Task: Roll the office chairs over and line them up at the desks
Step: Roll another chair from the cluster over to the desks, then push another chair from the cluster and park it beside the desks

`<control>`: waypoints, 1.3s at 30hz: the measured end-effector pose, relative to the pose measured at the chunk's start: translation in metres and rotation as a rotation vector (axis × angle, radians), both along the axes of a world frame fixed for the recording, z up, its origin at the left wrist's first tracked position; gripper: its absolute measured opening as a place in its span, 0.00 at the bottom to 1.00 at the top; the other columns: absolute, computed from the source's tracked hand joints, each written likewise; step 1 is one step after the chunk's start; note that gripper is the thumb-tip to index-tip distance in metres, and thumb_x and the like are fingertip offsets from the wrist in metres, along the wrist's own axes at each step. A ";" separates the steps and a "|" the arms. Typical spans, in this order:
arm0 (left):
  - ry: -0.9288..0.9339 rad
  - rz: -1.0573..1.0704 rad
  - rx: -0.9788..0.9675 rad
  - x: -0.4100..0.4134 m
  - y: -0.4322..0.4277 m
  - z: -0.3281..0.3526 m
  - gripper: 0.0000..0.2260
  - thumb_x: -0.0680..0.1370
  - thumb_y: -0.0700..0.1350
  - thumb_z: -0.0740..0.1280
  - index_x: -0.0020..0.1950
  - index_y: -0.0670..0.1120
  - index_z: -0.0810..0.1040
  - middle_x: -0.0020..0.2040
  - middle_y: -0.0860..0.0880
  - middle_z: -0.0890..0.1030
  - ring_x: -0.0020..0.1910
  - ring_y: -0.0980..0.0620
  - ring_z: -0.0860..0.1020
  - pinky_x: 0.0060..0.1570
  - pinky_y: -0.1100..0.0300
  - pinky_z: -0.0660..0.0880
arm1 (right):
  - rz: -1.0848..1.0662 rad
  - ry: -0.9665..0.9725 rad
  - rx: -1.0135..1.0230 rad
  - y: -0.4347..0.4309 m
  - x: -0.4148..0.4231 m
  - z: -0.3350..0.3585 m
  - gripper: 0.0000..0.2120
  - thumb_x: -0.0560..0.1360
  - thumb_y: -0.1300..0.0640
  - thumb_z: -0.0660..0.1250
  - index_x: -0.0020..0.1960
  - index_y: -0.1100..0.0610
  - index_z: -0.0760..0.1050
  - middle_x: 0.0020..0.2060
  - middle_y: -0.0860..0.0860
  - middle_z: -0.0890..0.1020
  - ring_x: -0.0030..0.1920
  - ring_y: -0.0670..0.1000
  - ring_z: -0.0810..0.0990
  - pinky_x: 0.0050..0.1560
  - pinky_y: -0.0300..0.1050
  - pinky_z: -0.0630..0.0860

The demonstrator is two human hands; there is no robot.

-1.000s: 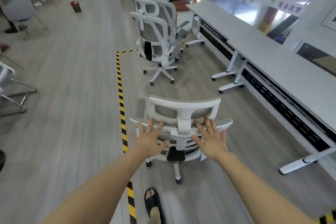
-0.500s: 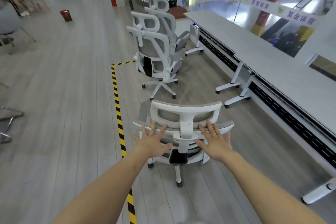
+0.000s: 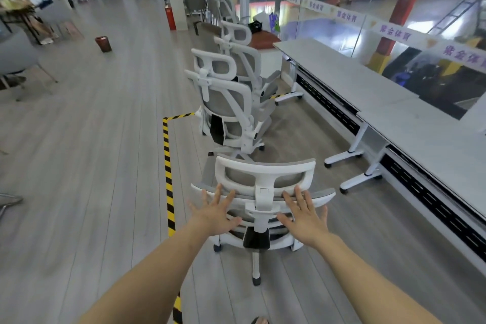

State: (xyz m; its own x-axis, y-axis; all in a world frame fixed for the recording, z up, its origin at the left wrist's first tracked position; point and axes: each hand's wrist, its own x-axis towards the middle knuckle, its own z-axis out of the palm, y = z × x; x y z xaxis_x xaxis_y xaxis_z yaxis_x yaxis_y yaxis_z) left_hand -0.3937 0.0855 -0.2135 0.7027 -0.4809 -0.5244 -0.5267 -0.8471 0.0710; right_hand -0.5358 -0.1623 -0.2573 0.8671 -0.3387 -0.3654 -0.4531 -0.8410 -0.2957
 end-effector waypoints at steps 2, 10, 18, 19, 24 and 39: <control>-0.009 -0.007 0.014 0.028 -0.010 0.001 0.39 0.79 0.75 0.52 0.81 0.67 0.33 0.82 0.51 0.29 0.81 0.33 0.34 0.71 0.22 0.38 | 0.011 0.015 0.003 -0.011 0.027 0.002 0.35 0.79 0.28 0.47 0.80 0.34 0.36 0.77 0.40 0.26 0.78 0.47 0.25 0.75 0.71 0.34; -0.051 -0.079 0.115 0.085 -0.032 0.020 0.39 0.81 0.72 0.52 0.83 0.61 0.33 0.83 0.50 0.31 0.83 0.37 0.36 0.74 0.24 0.41 | 0.021 0.040 -0.023 -0.035 0.100 0.014 0.34 0.82 0.33 0.51 0.81 0.36 0.36 0.78 0.43 0.28 0.80 0.49 0.29 0.77 0.71 0.40; -0.154 -0.071 -0.146 0.095 -0.037 0.031 0.30 0.84 0.59 0.56 0.84 0.52 0.54 0.83 0.44 0.56 0.82 0.37 0.53 0.76 0.33 0.57 | -0.107 -0.050 -0.062 -0.019 0.100 0.035 0.27 0.83 0.41 0.54 0.81 0.46 0.59 0.83 0.51 0.54 0.81 0.55 0.54 0.77 0.59 0.60; -0.185 -0.102 -0.181 0.092 -0.041 0.033 0.28 0.84 0.57 0.57 0.83 0.52 0.57 0.82 0.44 0.60 0.81 0.38 0.56 0.75 0.34 0.59 | -0.141 -0.071 -0.063 -0.015 0.091 0.038 0.26 0.83 0.42 0.54 0.79 0.47 0.64 0.81 0.51 0.59 0.79 0.55 0.59 0.74 0.56 0.65; -0.251 -0.338 -0.260 0.060 -0.068 0.039 0.27 0.83 0.57 0.57 0.81 0.51 0.60 0.78 0.45 0.66 0.76 0.41 0.64 0.69 0.40 0.68 | -0.338 -0.161 -0.152 0.008 0.019 0.055 0.20 0.82 0.45 0.55 0.71 0.48 0.74 0.71 0.48 0.74 0.67 0.52 0.73 0.60 0.50 0.75; -0.013 -1.267 -0.460 -0.369 -0.179 0.063 0.25 0.85 0.57 0.56 0.81 0.50 0.60 0.76 0.45 0.70 0.75 0.43 0.67 0.68 0.45 0.67 | -1.280 -0.087 -0.463 0.123 -0.453 0.104 0.17 0.82 0.47 0.59 0.69 0.48 0.74 0.67 0.47 0.75 0.67 0.54 0.74 0.58 0.53 0.75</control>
